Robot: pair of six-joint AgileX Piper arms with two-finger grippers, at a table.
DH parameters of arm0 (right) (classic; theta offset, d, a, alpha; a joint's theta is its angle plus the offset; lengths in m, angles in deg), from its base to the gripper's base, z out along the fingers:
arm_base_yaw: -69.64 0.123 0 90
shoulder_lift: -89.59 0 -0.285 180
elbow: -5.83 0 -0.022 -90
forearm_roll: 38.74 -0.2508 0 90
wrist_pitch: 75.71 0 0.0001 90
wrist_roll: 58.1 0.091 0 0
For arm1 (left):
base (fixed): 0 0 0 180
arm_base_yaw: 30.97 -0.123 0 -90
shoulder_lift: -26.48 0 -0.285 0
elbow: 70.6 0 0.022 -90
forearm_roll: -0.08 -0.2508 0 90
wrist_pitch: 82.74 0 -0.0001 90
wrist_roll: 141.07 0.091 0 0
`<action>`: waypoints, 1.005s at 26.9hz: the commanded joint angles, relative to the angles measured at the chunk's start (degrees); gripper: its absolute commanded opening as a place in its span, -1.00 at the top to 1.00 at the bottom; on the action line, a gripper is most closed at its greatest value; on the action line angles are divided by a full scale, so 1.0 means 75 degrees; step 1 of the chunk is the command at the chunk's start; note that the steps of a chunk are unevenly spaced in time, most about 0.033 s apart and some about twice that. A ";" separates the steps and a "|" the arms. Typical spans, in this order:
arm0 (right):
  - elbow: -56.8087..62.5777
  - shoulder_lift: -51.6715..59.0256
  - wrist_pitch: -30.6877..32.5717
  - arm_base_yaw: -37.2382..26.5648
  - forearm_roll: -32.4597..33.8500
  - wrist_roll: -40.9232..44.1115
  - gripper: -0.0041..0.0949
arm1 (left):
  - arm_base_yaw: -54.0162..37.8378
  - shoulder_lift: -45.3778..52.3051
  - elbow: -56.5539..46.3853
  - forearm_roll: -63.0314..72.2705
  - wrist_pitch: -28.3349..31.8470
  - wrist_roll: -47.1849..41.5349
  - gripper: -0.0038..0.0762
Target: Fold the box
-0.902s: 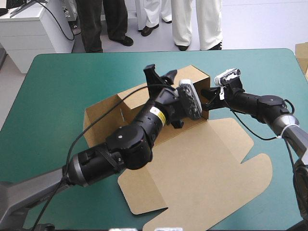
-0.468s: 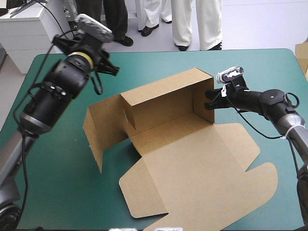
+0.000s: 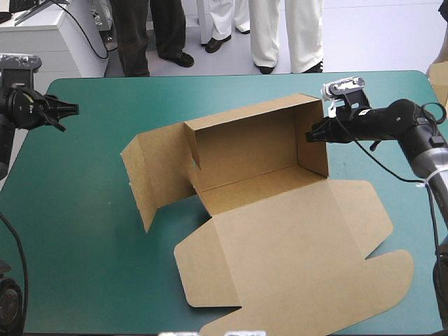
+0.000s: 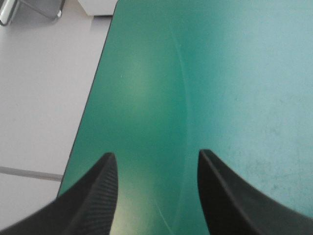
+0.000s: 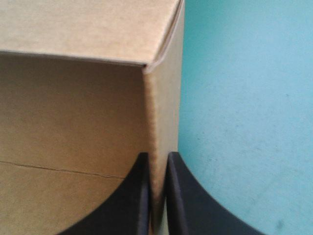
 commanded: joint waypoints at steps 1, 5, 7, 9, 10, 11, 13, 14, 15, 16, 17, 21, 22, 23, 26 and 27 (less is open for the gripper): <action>-0.0981 0.0420 0.0496 0.0012 0.0657 0.1210 0.96 | -0.0154 0.0646 -0.0645 0.0373 0.0768 -0.0025 0.00; -0.1853 0.0407 0.1578 0.0012 0.1537 0.2007 0.96 | -0.0152 0.1170 -0.1914 0.0716 0.1556 -0.0120 0.00; -0.2191 0.0407 0.2044 0.0012 0.1948 0.2232 0.96 | -0.0152 0.1461 -0.2426 0.0789 0.1801 -0.0120 0.00; -0.2428 0.0355 0.2502 0.0012 0.2288 0.2506 0.96 | -0.0152 0.1671 -0.2774 0.0789 0.1888 -0.0120 0.00; -0.2552 0.0317 0.2803 0.0012 0.2429 0.2661 0.96 | -0.0152 0.1776 -0.2888 0.0789 0.1899 -0.0120 0.00; -0.2643 0.0247 0.3065 0.0012 0.2472 0.2741 0.96 | -0.0152 0.1859 -0.2961 0.0789 0.1899 -0.0120 0.00; -0.2695 0.0112 0.3431 0.0012 0.2535 0.2934 0.96 | -0.0152 0.2031 -0.3079 0.0773 0.1885 -0.0104 0.00; -0.2698 0.0099 0.3431 0.0012 0.2559 0.3014 0.96 | -0.0152 0.2086 -0.3090 0.0773 0.1826 -0.0104 0.00; -0.2683 0.0060 0.3431 0.0012 0.2559 0.3057 0.96 | -0.0152 0.2134 -0.3090 0.0773 0.1742 -0.0063 0.00; -0.2683 0.0044 0.3431 0.0012 0.2538 0.3082 0.96 | -0.0152 0.2201 -0.3090 0.0758 0.1666 0.0011 0.00; -0.2683 0.0031 0.3431 0.0012 0.2527 0.3115 0.96 | -0.0152 0.2236 -0.3090 0.0737 0.1597 0.0050 0.00; -0.2683 -0.0115 0.3431 0.0012 0.2607 0.3270 0.96 | -0.0152 0.2288 -0.3090 0.0686 0.1561 0.0122 0.00; -0.2683 -0.0151 0.3431 0.0012 0.2646 0.3315 0.96 | -0.0152 0.2288 -0.3104 0.0734 0.1561 0.0145 0.00; -0.2683 -0.0198 0.3431 0.0012 0.2647 0.3327 0.96 | -0.0152 0.2288 -0.3110 0.0749 0.1561 0.0145 0.00; -0.2683 -0.0582 0.3431 0.0061 0.2647 0.3382 0.96 | -0.0152 0.2274 -0.3170 0.0749 0.1603 0.0174 0.00; -0.2683 -0.0755 0.3431 0.0144 0.2683 0.3382 0.96 | -0.0152 0.2274 -0.3170 0.0749 0.1603 0.0174 0.00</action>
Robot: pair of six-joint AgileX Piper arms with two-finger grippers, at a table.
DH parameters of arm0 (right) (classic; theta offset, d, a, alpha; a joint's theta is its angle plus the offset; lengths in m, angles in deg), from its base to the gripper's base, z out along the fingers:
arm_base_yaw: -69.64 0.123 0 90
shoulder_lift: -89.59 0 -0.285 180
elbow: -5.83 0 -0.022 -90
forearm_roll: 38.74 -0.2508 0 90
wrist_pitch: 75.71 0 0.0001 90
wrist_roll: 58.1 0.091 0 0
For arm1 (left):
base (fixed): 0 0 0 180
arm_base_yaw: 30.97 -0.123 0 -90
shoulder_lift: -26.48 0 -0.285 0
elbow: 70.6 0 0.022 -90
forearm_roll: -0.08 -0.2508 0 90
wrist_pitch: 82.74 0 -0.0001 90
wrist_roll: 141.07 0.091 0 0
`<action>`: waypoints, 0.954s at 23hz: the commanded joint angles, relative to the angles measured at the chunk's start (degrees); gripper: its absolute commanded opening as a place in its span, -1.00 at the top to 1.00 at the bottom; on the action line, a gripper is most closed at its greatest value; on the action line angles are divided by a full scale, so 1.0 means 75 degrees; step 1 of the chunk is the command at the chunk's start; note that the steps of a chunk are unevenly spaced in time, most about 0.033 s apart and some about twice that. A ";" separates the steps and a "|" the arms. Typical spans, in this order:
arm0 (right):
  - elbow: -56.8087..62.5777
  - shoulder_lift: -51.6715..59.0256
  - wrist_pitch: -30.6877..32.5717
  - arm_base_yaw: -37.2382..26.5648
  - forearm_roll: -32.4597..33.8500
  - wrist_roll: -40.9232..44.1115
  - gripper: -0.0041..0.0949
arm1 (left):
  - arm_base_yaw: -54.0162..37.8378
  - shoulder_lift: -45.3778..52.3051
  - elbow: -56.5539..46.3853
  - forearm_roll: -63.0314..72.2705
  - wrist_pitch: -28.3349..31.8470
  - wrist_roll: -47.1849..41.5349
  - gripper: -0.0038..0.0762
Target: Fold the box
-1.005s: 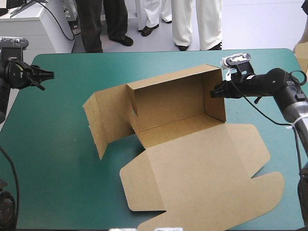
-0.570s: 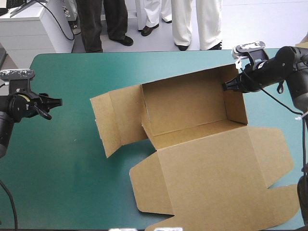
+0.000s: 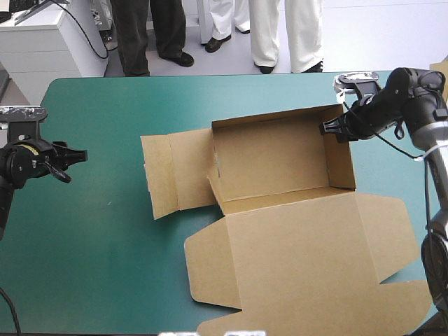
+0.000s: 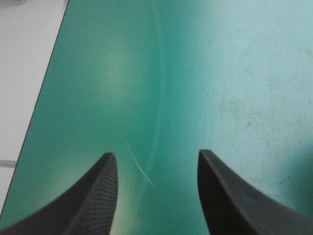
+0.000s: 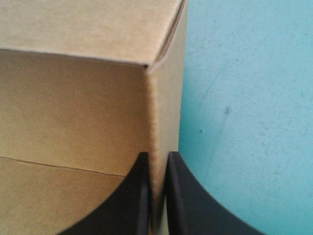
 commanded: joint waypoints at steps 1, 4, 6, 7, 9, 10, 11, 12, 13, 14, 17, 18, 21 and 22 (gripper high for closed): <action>-0.0249 -0.0009 0.0035 0.0186 -0.0161 0.0065 0.96 | -0.0011 0.0177 0.0189 0.0014 0.0398 0.0007 0.00; -0.0249 -0.0502 0.0035 0.0470 -0.0078 0.0121 0.96 | -0.0011 0.0177 0.0189 0.0014 0.0398 0.0131 0.00; -0.0249 -0.0739 0.0035 0.0580 -0.0040 0.0192 0.90 | -0.0011 0.0177 0.0189 0.0014 0.0398 0.0131 0.00; -0.0249 -0.0876 0.0035 0.0597 -0.0022 0.0192 0.82 | -0.0011 0.0177 0.0189 0.0014 0.0398 0.0131 0.00; -0.0266 -0.1054 0.0021 0.0597 0.0096 0.0192 0.60 | -0.0011 0.0177 0.0189 0.0014 0.0398 0.0131 0.00; -0.0282 -0.1112 -0.0019 0.0597 0.0143 0.0178 0.42 | -0.0011 0.0177 0.0189 0.0028 0.0398 0.0131 0.00; -0.0279 -0.1162 -0.0169 0.0597 0.0143 0.0055 0.20 | -0.0011 0.0177 0.0189 0.0043 0.0398 0.0131 0.00; -0.0286 -0.1162 -0.0287 0.0597 0.0143 0.0017 0.05 | -0.0011 0.0177 0.0189 0.0043 0.0398 0.0131 0.00; -0.0286 -0.1173 -0.0422 0.0597 0.0143 0.0017 -0.06 | -0.0011 0.0177 0.0189 0.0043 0.0398 0.0131 0.00; -0.0286 -0.1173 -0.0542 0.0597 0.0143 0.0017 -0.19 | -0.0011 0.0177 0.0189 0.0043 0.0398 0.0131 0.00; -0.0451 -0.1173 -0.0599 0.0597 0.0127 0.0017 -0.40 | -0.0011 0.0177 0.0189 0.0043 0.0348 0.0148 0.00; -0.0563 -0.1173 -0.0505 0.0597 0.0127 0.0017 -0.40 | -0.0011 0.0177 0.0189 0.0043 0.0334 0.0148 0.00; -0.1101 -0.1173 -0.0049 0.0597 0.0148 0.0075 -0.40 | -0.0011 0.0177 0.0189 0.0043 0.0275 0.0148 0.00; -0.1258 -0.1160 0.0034 0.0597 0.0182 0.0152 -0.40 | -0.0011 0.0177 0.0189 0.0043 0.0256 0.0148 0.00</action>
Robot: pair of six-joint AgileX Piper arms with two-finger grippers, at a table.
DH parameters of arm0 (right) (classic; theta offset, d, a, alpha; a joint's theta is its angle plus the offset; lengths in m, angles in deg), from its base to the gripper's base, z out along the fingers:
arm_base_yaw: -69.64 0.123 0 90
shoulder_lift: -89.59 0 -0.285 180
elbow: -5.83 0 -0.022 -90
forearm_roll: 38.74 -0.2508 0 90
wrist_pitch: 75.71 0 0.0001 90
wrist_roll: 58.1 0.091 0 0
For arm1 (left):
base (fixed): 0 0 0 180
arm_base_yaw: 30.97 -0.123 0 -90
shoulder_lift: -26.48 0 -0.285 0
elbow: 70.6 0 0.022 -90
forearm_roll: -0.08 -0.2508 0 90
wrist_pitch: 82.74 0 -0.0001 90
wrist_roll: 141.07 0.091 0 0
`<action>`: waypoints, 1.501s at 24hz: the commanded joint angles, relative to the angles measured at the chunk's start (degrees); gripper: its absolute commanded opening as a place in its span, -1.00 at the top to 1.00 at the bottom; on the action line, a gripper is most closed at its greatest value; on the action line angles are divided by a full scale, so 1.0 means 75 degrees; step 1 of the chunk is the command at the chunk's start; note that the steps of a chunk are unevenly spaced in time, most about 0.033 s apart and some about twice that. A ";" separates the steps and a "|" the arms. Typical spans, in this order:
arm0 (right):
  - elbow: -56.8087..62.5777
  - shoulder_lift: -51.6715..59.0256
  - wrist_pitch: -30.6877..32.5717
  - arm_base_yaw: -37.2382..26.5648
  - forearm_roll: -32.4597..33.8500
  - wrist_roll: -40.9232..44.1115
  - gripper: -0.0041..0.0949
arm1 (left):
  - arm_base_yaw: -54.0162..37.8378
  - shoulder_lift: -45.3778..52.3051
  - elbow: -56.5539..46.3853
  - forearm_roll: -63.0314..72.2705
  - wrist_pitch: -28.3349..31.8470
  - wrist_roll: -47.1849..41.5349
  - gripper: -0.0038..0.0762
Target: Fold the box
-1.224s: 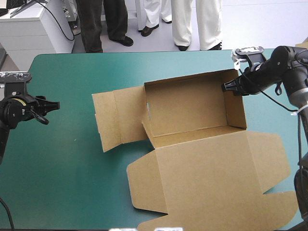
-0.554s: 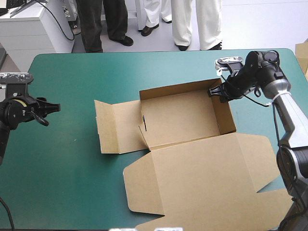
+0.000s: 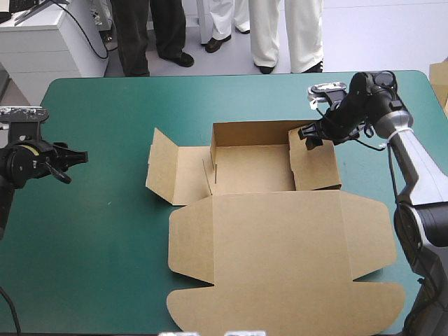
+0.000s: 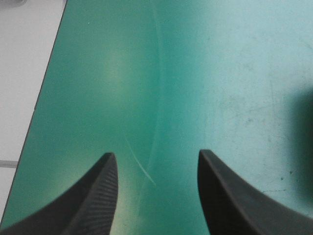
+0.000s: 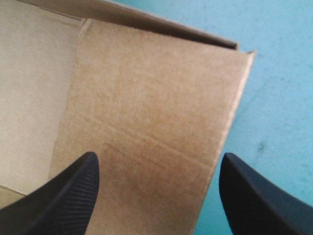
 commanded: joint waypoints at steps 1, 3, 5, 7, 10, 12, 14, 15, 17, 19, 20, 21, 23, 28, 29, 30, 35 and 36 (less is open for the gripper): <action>-0.0780 0.0516 0.0230 0.0013 -0.0063 0.0205 -0.40 | -0.0011 0.0177 0.0189 0.0037 0.0310 0.0021 0.00; -0.0940 0.0868 0.0230 0.0013 -0.0021 0.0329 -0.40 | -0.0011 0.0177 0.0189 0.0019 0.0289 0.0031 0.00; -0.0940 0.1345 0.0230 0.0013 0.0323 0.0586 -0.40 | -0.0011 0.0177 0.0189 0.0019 0.0289 0.0031 0.00; -0.0940 0.1878 0.0244 0.0013 0.0507 0.0659 -0.40 | -0.0011 0.0177 0.0189 0.0019 0.0289 0.0031 0.00; -0.0940 0.2537 0.0244 0.0013 0.0507 0.0674 -0.40 | -0.0011 0.0177 0.0189 0.0019 0.0289 0.0047 0.00; -0.0652 0.2955 0.0244 0.0013 0.0507 0.0765 -0.40 | -0.0011 0.0177 0.0189 0.0019 0.0289 0.0052 0.00; 0.0217 0.3359 0.0244 0.0013 0.0507 0.0935 -0.40 | -0.0011 0.0177 0.0189 0.0019 0.0289 0.0052 0.00; 0.0627 0.3493 0.0231 0.0013 0.0544 0.0935 -0.40 | -0.0011 0.0177 0.0189 0.0019 0.0289 0.0052 0.00; 0.1660 0.3765 0.0211 0.0013 0.1001 0.0993 -0.40 | -0.0011 0.0177 0.0189 0.0035 0.0289 0.0052 0.00; 0.2252 0.3833 0.0067 0.0013 0.1074 0.0993 -0.40 | -0.0011 0.0177 0.0189 0.0047 0.0289 0.0052 0.00; 0.2318 0.3833 -0.0032 0.0013 0.0953 0.0979 -0.40 | -0.0011 0.0177 0.0189 0.0047 0.0289 0.0052 0.00; 0.2354 0.3833 -0.0209 0.0013 0.0872 0.0942 -0.40 | -0.0011 0.0177 0.0189 0.0047 0.0289 0.0052 0.00; 0.2370 0.3779 -0.0661 0.0013 0.0822 0.0928 -0.40 | -0.0011 0.0177 0.0181 0.0047 0.0289 0.0052 0.00; 0.2337 0.3390 -0.0988 0.0013 0.0806 0.0928 -0.40 | -0.0011 0.0177 0.0171 0.0077 0.0289 0.0052 0.00; 0.2337 0.3249 -0.0988 0.0013 0.0789 0.0928 -0.40 | -0.0011 0.0177 0.0171 0.0097 0.0303 0.0052 0.00; 0.2337 0.3129 -0.0988 0.0013 0.0754 0.0928 -0.40 | -0.0011 0.0177 0.0164 0.0111 0.0303 0.0052 0.00; 0.2230 0.2348 -0.1403 0.0013 0.0410 0.0819 -0.40 | -0.0011 0.0177 0.0164 0.0224 0.0286 0.0186 0.00; 0.2146 0.2197 -0.1419 0.0013 0.0350 0.0779 -0.40 | -0.0011 0.0177 0.0164 0.0273 0.0286 0.0186 0.00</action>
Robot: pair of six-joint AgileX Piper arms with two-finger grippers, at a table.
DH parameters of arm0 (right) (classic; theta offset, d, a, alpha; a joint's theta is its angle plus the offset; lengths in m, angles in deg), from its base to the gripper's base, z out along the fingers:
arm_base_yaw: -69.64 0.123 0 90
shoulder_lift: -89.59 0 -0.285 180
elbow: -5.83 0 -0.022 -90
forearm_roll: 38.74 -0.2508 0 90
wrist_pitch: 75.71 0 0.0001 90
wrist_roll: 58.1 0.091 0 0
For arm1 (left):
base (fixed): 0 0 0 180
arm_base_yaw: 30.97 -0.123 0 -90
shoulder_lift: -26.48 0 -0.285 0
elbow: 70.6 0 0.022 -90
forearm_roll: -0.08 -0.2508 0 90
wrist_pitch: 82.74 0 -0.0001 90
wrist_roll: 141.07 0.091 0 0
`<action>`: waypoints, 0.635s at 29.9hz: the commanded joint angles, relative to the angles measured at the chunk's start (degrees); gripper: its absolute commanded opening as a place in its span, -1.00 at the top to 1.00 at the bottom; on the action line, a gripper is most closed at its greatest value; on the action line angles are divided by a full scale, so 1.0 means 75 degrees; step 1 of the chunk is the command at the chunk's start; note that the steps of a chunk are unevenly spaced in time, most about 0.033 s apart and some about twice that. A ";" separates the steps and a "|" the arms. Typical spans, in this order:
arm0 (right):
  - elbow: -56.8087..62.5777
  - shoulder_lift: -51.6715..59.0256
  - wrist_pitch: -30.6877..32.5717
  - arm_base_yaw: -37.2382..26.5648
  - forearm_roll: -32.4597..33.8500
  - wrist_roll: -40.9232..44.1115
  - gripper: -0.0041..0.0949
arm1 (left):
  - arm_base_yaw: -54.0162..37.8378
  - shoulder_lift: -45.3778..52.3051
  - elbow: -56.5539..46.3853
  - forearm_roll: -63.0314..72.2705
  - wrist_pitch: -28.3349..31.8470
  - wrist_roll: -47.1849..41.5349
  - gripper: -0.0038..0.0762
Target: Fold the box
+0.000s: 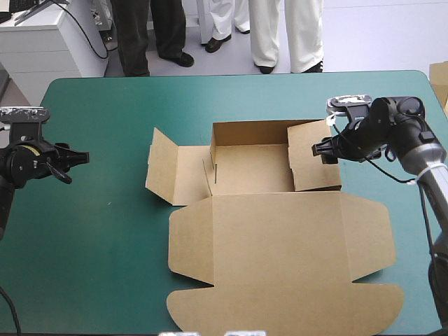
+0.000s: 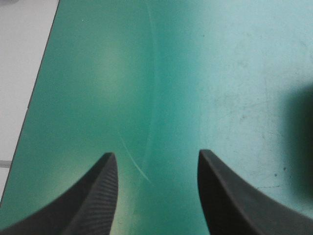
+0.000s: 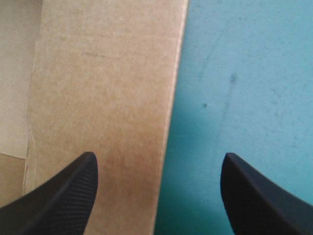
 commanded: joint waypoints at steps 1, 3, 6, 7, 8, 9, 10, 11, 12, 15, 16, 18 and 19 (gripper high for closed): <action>-0.0538 -0.0294 -0.0404 -0.0016 -0.0302 -0.0191 -0.40 | -0.0011 0.0177 0.0164 0.0140 0.0346 0.0047 0.00; -0.0867 -0.0626 -0.0296 -0.0016 -0.0362 -0.0218 -0.40 | -0.0011 0.0177 0.0164 0.0171 0.0346 0.0047 0.00; -0.1499 -0.1231 -0.0053 -0.0016 -0.0394 -0.0218 -0.40 | -0.0011 0.0177 0.0164 0.0216 0.0346 0.0120 0.03; -0.1774 -0.1425 0.0089 -0.0016 -0.0394 -0.0218 -0.40 | -0.0011 0.0177 0.0164 0.0216 0.0346 0.0120 0.05; -0.1961 -0.1624 0.0233 -0.0016 -0.0381 -0.0218 -0.40 | -0.0011 0.0177 0.0164 0.0216 0.0346 0.0120 0.06; -0.2150 -0.1782 0.0427 -0.0016 -0.0367 -0.0218 -0.40 | -0.0011 0.0177 0.0164 0.0216 0.0346 0.0120 0.06; -0.2403 -0.2011 0.0733 -0.0016 -0.0352 -0.0188 -0.40 | -0.0011 0.0177 0.0164 0.0216 0.0346 0.0135 0.07; -0.2544 -0.2148 0.0905 -0.0016 -0.0352 -0.0188 -0.40 | -0.0011 0.0177 0.0164 0.0216 0.0361 0.0135 0.07; -0.2694 -0.2301 0.1085 -0.0016 -0.0352 -0.0173 -0.40 | -0.0011 0.0177 0.0164 0.0216 0.0361 0.0146 0.08; -0.2858 -0.2558 0.1223 -0.0016 -0.0393 -0.0005 -0.36 | -0.0011 0.0177 0.0164 0.0216 0.0361 0.0202 0.08; -0.2858 -0.2609 0.1207 -0.0016 -0.0410 0.0013 -0.31 | -0.0011 0.0177 0.0164 0.0216 0.0361 0.0202 0.08; -0.2858 -0.2628 0.1207 -0.0016 -0.0350 0.0013 -0.16 | -0.0011 0.0177 0.0164 0.0216 0.0361 0.0202 0.08; -0.2858 -0.2642 0.1222 -0.0016 -0.0318 0.0013 -0.07 | -0.0011 0.0177 0.0164 0.0216 0.0361 0.0202 0.08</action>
